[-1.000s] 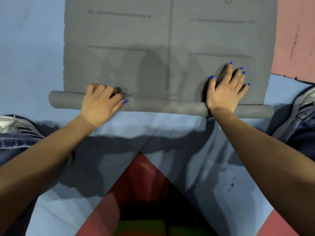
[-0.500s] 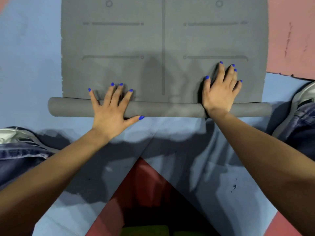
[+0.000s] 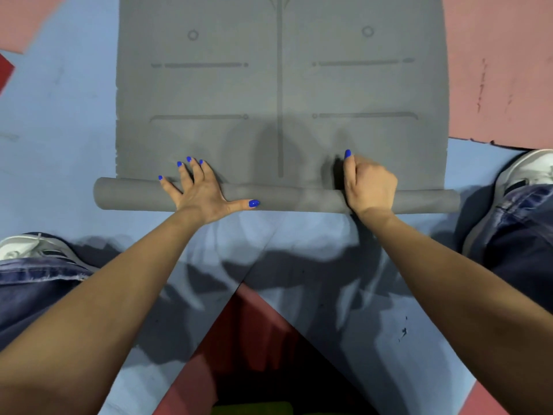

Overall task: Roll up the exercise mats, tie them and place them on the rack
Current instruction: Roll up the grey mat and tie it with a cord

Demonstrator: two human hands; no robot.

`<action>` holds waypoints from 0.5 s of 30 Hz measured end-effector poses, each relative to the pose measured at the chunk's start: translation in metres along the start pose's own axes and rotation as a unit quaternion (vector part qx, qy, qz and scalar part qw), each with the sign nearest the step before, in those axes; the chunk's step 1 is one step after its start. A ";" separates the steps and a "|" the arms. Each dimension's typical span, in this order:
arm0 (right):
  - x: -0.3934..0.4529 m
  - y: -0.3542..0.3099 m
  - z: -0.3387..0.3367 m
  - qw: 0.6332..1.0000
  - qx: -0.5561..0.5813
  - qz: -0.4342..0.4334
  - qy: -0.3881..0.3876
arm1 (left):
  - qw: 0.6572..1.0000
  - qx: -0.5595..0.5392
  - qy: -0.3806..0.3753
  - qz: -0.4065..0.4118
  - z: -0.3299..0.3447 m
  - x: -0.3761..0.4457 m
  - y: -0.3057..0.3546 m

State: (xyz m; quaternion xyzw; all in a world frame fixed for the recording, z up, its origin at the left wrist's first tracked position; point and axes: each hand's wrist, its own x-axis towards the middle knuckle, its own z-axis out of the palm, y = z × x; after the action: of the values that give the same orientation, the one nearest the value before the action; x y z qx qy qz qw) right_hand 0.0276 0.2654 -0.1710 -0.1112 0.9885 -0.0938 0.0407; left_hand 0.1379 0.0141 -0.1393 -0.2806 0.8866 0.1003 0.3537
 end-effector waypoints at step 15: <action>-0.077 0.031 0.022 0.982 0.039 -0.138 0.123 | 0.999 0.032 -0.031 -0.011 -0.009 -0.002 0.005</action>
State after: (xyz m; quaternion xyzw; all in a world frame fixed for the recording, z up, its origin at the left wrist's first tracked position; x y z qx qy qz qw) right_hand 0.0977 0.3085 -0.1941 -0.2322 0.9569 -0.1496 -0.0898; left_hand 0.1314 0.0156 -0.1314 -0.2752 0.8750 0.0765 0.3908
